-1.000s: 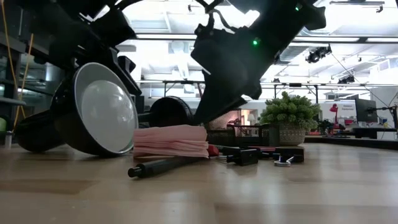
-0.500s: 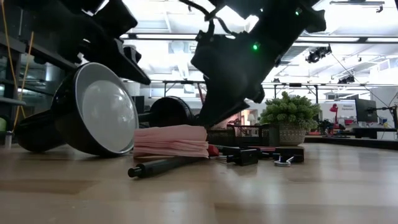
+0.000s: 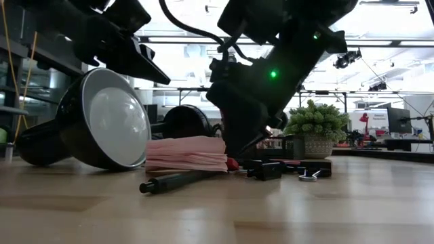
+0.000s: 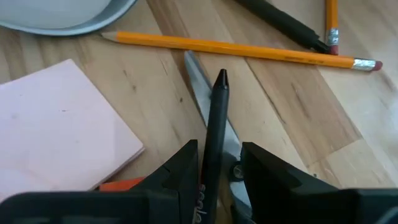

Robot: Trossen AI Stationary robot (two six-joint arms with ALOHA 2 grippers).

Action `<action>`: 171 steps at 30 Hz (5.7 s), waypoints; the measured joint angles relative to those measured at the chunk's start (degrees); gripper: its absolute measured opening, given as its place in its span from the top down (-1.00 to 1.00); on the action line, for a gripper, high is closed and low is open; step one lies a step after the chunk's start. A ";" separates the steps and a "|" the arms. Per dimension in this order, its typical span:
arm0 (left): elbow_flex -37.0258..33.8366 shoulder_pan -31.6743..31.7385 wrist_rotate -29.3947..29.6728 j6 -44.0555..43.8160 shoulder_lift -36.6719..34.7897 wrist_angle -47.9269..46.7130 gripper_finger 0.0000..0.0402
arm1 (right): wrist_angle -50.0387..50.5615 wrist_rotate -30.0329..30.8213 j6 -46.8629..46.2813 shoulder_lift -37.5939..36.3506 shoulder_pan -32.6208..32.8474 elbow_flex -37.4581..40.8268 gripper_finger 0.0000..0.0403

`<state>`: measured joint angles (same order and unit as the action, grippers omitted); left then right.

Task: Pick and place office supplies into organizer
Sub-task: Put the middle black pen into the desk organizer, then put the sticky note into the desk organizer

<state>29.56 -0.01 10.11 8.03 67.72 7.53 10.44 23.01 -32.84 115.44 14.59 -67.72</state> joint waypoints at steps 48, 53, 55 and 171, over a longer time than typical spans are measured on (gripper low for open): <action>0.02 0.00 0.04 0.66 -0.07 -0.39 0.54 | 9.78 32.63 23.87 -15.69 -17.53 -2.18 0.93; 0.02 0.00 0.04 0.66 -0.07 -0.40 0.54 | -16.65 28.41 34.29 -17.25 -21.85 7.85 0.93; 0.02 0.00 0.04 0.66 -0.07 -0.37 0.54 | -26.29 27.53 37.55 -18.09 -22.92 11.44 0.93; 0.00 -0.02 -0.42 -1.16 -0.02 0.53 0.54 | 11.36 -23.76 35.74 -5.43 0.81 -12.01 0.42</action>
<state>29.56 -0.03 9.69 6.87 67.70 8.05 21.79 -0.75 2.90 110.01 15.40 -79.73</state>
